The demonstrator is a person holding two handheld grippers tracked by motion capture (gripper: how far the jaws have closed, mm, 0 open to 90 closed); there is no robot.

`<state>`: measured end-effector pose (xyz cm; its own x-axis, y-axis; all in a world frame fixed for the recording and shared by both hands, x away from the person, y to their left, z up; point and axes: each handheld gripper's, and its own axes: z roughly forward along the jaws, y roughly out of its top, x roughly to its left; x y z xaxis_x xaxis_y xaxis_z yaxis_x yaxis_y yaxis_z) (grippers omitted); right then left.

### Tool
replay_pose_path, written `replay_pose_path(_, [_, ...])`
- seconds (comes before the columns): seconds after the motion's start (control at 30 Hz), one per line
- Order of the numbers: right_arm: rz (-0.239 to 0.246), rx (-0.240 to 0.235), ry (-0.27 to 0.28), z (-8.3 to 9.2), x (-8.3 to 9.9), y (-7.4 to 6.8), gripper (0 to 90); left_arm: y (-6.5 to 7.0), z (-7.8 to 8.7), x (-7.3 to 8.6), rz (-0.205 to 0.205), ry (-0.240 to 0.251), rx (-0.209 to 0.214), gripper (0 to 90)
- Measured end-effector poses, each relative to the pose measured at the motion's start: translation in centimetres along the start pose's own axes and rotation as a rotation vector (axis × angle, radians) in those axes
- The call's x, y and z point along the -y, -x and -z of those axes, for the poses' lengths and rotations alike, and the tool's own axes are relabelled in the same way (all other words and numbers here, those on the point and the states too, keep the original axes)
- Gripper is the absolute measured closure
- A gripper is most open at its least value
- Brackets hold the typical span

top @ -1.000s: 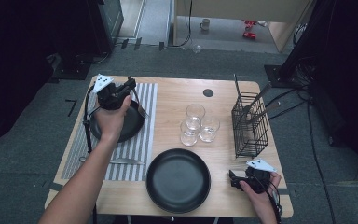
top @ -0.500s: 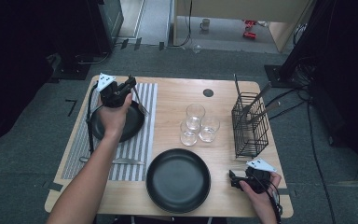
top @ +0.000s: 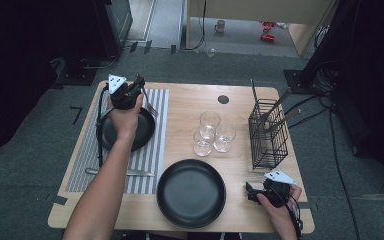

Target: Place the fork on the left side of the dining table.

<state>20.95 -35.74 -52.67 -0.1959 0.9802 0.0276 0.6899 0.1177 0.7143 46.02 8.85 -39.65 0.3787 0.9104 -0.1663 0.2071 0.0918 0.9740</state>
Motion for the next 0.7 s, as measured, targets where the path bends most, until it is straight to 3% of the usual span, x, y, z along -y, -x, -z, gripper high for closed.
replay_pose_path(0.2, [0.001,0.0,0.0,0.0,0.0,0.0,1.2,0.2,-1.9,0.1,-0.047,0.012,-0.032,88.4])
replay_pose_path(0.57, [0.0,0.0,0.0,0.0,0.0,0.0,1.2,-1.5,-4.3,1.6,-0.005,0.008,-0.086,88.4])
replay_pose_path(0.7, [-0.001,-0.001,0.0,0.0,0.0,0.0,1.2,-1.7,-5.4,1.6,-0.008,-0.037,-0.085,88.4])
